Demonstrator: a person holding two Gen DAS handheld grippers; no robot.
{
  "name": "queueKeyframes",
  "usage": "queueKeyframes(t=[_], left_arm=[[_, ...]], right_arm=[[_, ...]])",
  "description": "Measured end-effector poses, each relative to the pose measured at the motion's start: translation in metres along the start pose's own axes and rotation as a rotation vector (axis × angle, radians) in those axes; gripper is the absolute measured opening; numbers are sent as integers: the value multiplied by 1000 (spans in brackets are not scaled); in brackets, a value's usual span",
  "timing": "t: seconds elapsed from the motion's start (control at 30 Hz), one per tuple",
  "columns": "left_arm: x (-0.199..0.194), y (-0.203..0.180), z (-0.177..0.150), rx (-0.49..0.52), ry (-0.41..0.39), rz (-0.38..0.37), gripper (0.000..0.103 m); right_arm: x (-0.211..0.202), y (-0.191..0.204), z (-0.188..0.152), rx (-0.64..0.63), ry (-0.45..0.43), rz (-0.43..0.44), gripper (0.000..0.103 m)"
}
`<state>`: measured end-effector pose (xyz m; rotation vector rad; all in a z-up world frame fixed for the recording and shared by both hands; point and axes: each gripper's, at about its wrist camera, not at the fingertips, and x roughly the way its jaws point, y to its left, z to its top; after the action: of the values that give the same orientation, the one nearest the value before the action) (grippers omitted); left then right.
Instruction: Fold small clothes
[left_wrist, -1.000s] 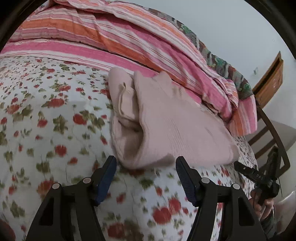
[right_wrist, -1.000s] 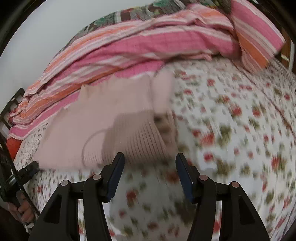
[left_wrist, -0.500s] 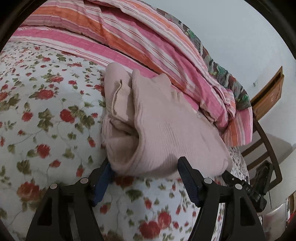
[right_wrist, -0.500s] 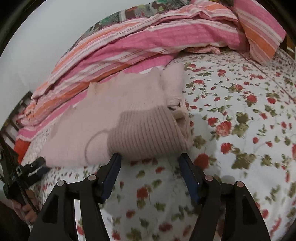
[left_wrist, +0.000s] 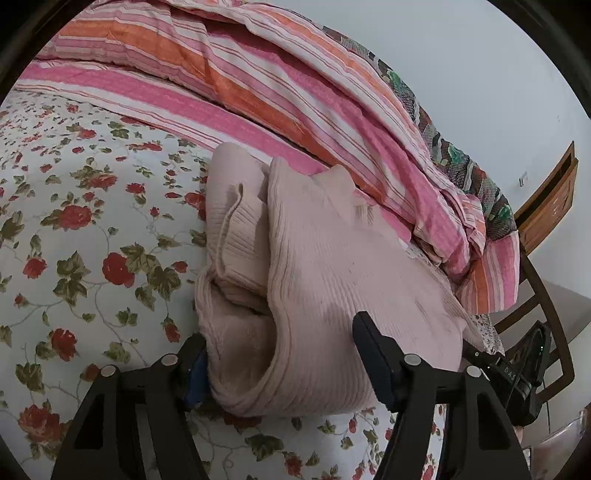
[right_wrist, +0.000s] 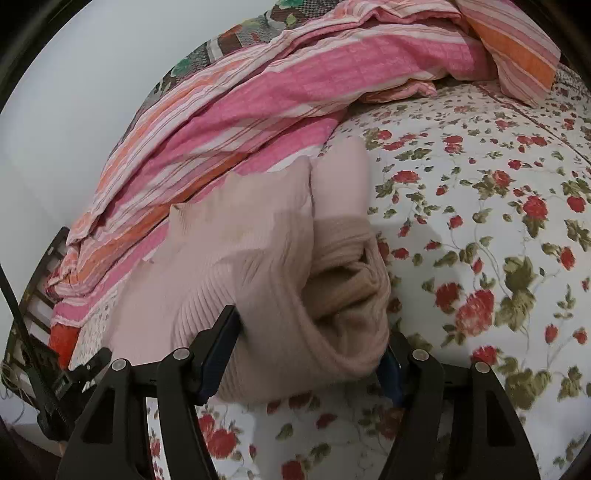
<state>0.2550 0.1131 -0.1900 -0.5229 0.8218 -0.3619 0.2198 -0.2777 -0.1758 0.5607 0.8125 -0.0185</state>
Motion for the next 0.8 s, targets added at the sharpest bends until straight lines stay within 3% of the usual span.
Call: queueKeyframes(t=[0.03,0.13,0.17,0.2,0.33,0.5,0.8], left_arm=[[0,1,0,-5,-2,7,58],[0,7,2,-43,-10,17,41],[0,12,3,-72,-8,10,33],[0,16,4,-100,-4,-8,23],[-2,23,3,-130,-2,-50,13],[-20,9,-6,-77,-14,4,11],[-87,-10,-61,-1,35,-25,11]], right_arm=[[0,0,0,0,-5,-4,61],[1,-3,1,13,-7,-4,32],[2,-5,2,26,-3,10,19],[1,-9,2,42,-6,33,17],[-1,-17,1,96,-5,91,12],[-24,-12,-5,88,4,108,11],[-93,-19,-46,13,55,121,11]])
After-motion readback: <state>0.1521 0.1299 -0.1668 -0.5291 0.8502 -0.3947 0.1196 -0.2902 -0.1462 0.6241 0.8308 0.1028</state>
